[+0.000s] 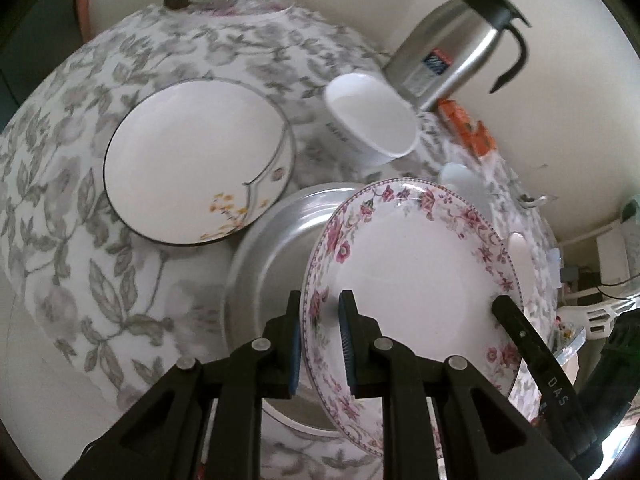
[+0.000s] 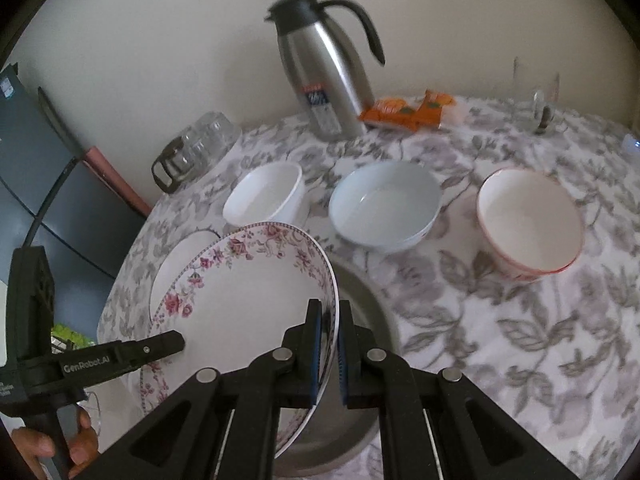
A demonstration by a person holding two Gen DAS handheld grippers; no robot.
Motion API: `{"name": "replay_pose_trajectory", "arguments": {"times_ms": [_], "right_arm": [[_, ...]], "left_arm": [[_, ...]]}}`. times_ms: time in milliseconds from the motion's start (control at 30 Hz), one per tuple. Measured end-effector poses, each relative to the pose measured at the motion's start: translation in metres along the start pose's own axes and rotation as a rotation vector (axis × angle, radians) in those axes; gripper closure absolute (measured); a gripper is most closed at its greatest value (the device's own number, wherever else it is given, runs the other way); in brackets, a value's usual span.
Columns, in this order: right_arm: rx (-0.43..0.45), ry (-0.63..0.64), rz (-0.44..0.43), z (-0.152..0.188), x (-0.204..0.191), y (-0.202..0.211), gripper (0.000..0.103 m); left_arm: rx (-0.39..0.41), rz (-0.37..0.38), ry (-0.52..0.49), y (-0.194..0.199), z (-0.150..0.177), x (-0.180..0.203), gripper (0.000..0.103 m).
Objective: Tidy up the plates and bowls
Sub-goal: 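Lift the pink-rose plate with the right gripper and lower it into the steel basin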
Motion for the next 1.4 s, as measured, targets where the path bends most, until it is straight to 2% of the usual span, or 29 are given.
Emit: {"name": "replay_pose_trajectory", "arguments": {"times_ms": [400, 667, 1033, 1400], "right_arm": [[-0.080, 0.000, 0.064, 0.021, 0.010, -0.045, 0.095], [-0.097, 0.004, 0.067, 0.024, 0.014, -0.057, 0.095], [-0.103, -0.020, 0.062, 0.025, 0.023, -0.068, 0.094], [-0.153, -0.014, 0.099, 0.034, 0.028, -0.076, 0.089]], "left_arm": [[-0.113, 0.011, 0.032, -0.049, 0.014, -0.024, 0.085], [-0.122, -0.007, 0.035, -0.059, 0.014, -0.024, 0.085], [-0.135, 0.007, 0.050, -0.070, 0.016, -0.027, 0.084], [-0.149, 0.006, 0.047, -0.074, 0.018, -0.026, 0.084]]}}
Point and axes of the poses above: each gripper's, at about its wrist camera, not at the fingertips, and y roughly against the way its jaws point, x to its right, z to its underside, the point moved 2 cm from there along -y, roughly the way its jaws point, and after that the axes turned 11 degrees about -y, right-handed, at the moved point
